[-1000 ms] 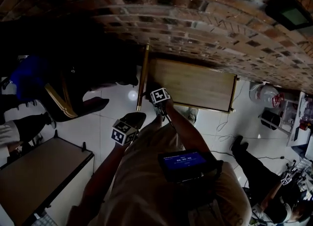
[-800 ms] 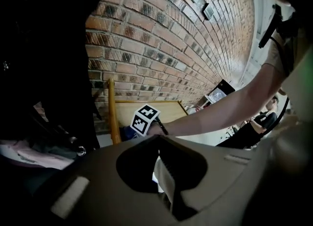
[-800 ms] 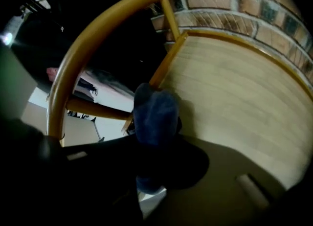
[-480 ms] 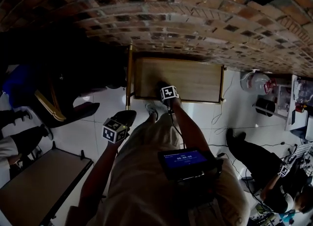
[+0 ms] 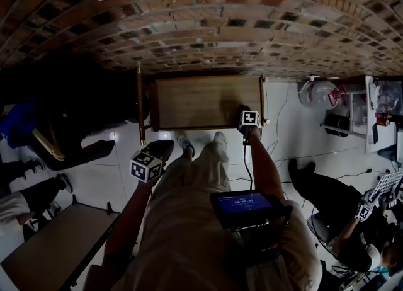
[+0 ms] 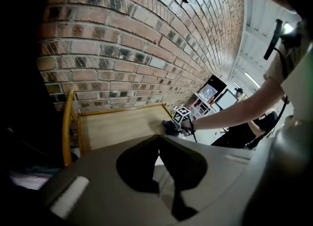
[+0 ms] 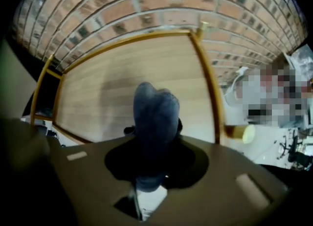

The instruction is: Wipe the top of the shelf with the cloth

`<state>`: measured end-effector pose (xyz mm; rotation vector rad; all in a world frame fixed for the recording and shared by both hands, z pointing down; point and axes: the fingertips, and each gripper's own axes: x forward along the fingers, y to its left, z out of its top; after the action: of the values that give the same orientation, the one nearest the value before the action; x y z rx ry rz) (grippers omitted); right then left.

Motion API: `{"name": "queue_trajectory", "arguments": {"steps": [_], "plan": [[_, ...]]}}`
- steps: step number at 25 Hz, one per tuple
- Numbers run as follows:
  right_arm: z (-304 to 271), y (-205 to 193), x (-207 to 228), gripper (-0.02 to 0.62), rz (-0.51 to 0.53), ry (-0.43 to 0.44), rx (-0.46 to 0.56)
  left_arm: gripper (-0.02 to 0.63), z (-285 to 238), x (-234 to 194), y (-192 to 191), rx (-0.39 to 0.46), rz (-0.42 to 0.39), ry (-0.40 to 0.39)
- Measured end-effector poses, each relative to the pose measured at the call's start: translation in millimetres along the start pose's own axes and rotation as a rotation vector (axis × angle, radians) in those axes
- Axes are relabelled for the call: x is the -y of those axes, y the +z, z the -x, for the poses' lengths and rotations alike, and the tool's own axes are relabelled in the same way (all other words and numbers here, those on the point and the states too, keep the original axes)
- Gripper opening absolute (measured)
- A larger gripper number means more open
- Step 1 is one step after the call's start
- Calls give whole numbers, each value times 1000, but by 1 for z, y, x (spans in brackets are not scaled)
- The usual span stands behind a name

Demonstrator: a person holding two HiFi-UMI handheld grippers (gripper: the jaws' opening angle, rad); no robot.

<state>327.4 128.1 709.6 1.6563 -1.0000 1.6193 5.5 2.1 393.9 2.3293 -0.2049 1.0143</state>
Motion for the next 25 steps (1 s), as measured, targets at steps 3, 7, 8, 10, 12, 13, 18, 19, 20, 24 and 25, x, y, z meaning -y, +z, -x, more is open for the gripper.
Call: {"name": "queue_trajectory", "arguments": {"steps": [3, 7, 8, 10, 12, 13, 18, 19, 20, 24, 25], "plan": [[3, 0, 42, 103, -21, -32, -22, 0, -13, 23, 4, -12, -3, 7], [10, 1, 64, 103, -11, -61, -32, 0, -26, 44, 11, 3, 2, 31], [9, 3, 64, 103, -1, -59, -21, 0, -27, 48, 13, 11, 9, 37], [13, 6, 60, 103, 8, -50, 11, 0, -28, 56, 14, 30, 26, 48], [21, 9, 47, 103, 32, 8, 63, 0, -26, 62, 14, 49, 45, 66], [29, 8, 39, 103, 52, 33, 85, 0, -24, 63, 14, 57, 53, 76], [78, -25, 6, 103, 164, 101, 146, 0, -9, 67, -1, 94, 77, 79], [85, -32, 1, 103, 168, 116, 163, 0, -6, 66, -4, 99, 75, 75], [92, -38, -2, 103, 168, 123, 183, 0, -2, 64, -7, 104, 71, 73], [126, -59, -12, 103, 143, 124, 247, 0, 22, 55, -19, 142, 54, 78], [133, -65, -18, 103, 134, 131, 264, 0, 29, 52, -24, 154, 46, 76]]}}
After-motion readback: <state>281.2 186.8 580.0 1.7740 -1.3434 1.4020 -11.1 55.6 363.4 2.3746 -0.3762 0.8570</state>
